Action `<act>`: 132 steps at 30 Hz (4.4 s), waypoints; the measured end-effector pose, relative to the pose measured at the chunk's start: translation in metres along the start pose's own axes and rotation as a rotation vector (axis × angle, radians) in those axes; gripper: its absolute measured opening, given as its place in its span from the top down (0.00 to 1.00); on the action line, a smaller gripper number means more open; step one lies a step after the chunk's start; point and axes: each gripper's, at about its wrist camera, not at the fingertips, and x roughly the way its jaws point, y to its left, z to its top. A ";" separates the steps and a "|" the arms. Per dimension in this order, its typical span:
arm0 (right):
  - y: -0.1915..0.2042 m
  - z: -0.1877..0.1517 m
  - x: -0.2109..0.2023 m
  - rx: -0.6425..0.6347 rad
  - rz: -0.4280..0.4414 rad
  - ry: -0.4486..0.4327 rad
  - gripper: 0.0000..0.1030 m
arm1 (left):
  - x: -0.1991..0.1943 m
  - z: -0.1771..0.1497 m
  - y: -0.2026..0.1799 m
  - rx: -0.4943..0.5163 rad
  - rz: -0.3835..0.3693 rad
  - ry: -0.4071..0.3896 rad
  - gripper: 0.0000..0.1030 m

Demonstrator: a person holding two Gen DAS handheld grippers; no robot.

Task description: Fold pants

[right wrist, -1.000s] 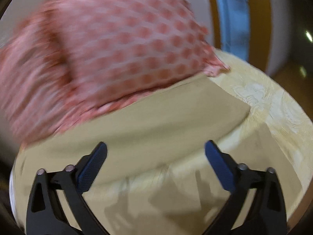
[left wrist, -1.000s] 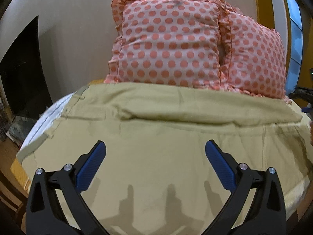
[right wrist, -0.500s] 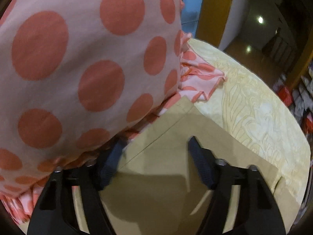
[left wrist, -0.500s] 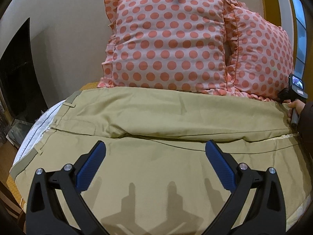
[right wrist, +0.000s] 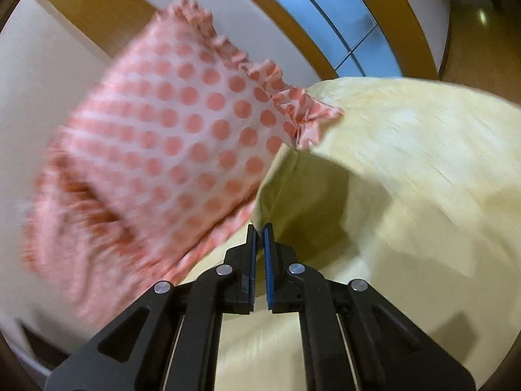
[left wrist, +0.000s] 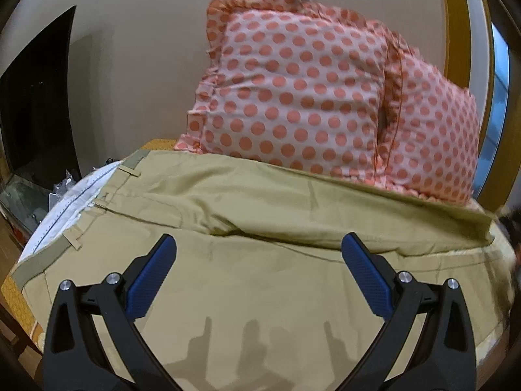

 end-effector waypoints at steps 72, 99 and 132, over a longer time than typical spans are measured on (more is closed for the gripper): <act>-0.113 -0.067 -0.102 -0.192 -0.262 -0.205 0.57 | -0.090 -0.102 0.159 -0.493 0.085 0.063 0.32; 0.214 -0.333 0.007 -0.886 0.522 0.623 0.70 | -0.077 -0.104 0.199 -0.622 -0.039 0.019 0.12; 0.068 -0.124 -0.046 -0.308 0.443 0.164 0.15 | -0.038 -0.005 -0.129 0.305 -0.540 0.136 0.89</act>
